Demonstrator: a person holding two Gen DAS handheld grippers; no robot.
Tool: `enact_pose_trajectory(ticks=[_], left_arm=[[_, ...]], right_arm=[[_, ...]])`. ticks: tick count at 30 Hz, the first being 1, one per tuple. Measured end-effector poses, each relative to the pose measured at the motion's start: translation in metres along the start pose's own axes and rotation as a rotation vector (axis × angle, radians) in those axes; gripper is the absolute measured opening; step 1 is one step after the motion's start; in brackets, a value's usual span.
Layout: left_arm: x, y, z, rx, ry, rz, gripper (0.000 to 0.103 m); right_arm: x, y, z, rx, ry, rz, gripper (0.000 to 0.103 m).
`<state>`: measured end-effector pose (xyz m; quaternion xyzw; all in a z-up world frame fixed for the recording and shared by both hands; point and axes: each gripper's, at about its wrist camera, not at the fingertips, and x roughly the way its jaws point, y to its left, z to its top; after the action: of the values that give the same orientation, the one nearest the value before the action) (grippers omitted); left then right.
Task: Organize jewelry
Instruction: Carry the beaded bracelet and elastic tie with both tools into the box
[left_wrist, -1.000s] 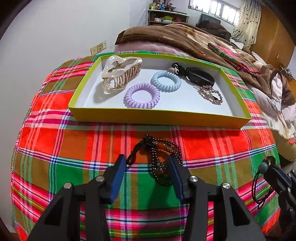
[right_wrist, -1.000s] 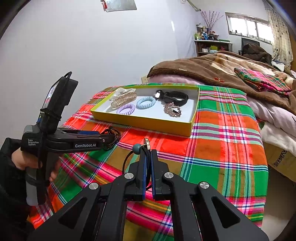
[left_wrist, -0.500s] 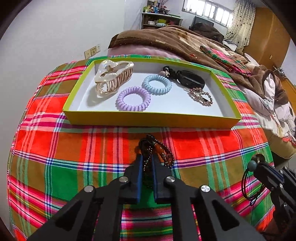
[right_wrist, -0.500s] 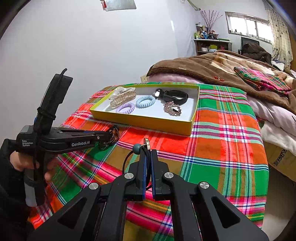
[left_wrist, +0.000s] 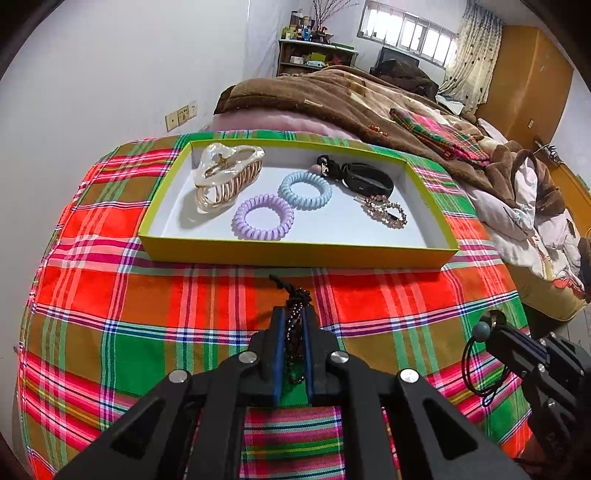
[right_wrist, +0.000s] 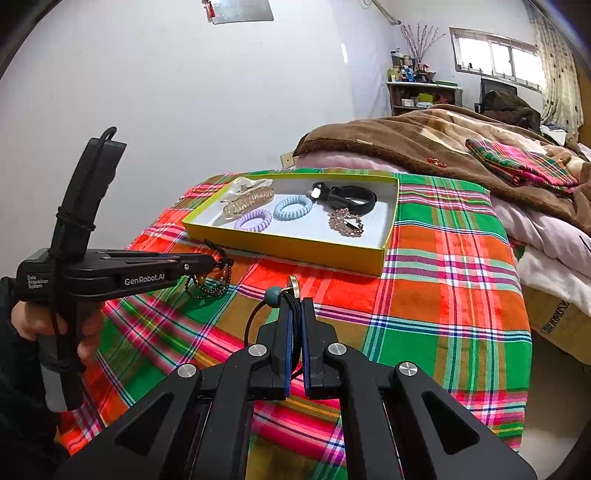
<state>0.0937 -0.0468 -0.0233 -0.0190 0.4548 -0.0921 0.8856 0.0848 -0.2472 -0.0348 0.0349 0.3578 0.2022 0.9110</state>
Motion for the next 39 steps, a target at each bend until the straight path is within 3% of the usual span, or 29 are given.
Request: enact_pose_trajectory(ticks=[22,39], left_arm=[[-0.035,0.01,0.014,-0.006,-0.076,-0.033,0.009],[-0.05,0.016,0.06,0.014,-0.14,-0.096,0.009]], right_arm=[[-0.013,0.015,0.017,-0.026,-0.045,-0.014,0.004],[-0.004,0.016,0.055,-0.019,-0.089,-0.026,0.004]])
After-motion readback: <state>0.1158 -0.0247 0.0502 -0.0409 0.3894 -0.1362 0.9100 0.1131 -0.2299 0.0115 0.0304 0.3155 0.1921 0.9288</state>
